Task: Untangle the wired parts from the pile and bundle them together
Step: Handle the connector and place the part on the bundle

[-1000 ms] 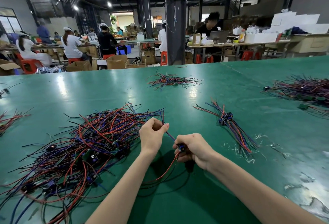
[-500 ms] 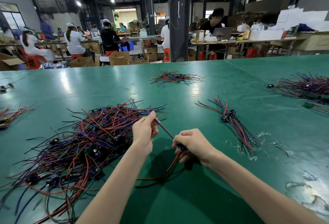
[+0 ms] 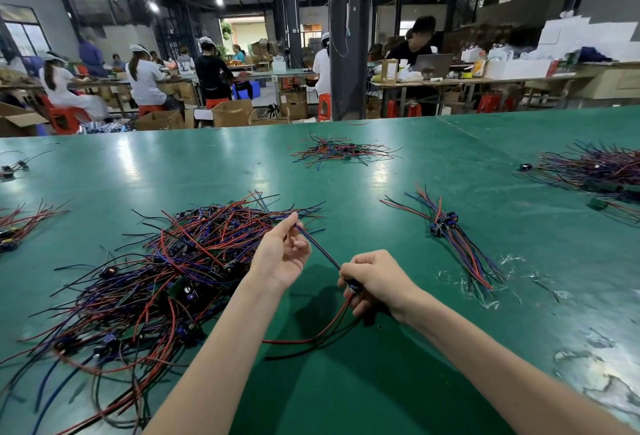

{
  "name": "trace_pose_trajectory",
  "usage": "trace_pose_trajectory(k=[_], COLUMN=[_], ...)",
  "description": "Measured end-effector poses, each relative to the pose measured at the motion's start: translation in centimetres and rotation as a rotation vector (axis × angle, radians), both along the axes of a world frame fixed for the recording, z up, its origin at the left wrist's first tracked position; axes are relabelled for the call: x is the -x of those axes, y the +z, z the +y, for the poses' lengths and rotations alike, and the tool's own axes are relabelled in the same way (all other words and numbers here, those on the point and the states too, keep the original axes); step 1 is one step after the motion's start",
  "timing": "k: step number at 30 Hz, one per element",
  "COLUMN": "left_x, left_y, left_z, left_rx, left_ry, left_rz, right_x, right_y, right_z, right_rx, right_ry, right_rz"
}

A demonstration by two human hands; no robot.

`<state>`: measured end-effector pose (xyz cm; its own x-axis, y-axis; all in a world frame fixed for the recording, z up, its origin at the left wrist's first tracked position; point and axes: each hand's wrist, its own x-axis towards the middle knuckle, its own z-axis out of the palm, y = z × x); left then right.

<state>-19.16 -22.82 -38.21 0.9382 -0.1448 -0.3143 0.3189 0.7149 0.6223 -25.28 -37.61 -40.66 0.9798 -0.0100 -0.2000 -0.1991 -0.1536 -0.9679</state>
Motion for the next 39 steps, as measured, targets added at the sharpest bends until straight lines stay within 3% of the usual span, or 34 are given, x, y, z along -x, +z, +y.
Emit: trace_pose_trajectory(k=[11, 16, 22, 24, 33, 39], left_x=[-0.2, -0.6, -0.9, -1.0, -1.1, -1.1], left_y=[-0.1, -0.6, -1.9, -2.0, -1.1, -0.7], left_z=[0.6, 1.5, 1.6, 1.8, 2.2, 2.3], left_rx=[-0.16, -0.287, -0.966, -1.058, -0.532, -0.302], left_ry=[0.105, 0.237, 0.453, 0.492, 0.332, 0.236], left_rz=[-0.005, -0.118, -0.494, -0.553, -0.198, -0.14], right_x=[0.3, 0.3, 0.8, 0.9, 1.2, 1.6], right_y=[-0.1, 0.0, 0.0, 0.1, 0.5, 0.9], right_z=[0.4, 0.4, 1.0, 1.2, 1.1, 1.0], right_rx=[-0.004, -0.01, 0.034, 0.033, 0.052, 0.067], right_ry=[0.033, 0.035, 0.106, 0.114, 0.111, 0.193], right_rz=[-0.002, -0.003, -0.042, -0.055, -0.061, -0.08])
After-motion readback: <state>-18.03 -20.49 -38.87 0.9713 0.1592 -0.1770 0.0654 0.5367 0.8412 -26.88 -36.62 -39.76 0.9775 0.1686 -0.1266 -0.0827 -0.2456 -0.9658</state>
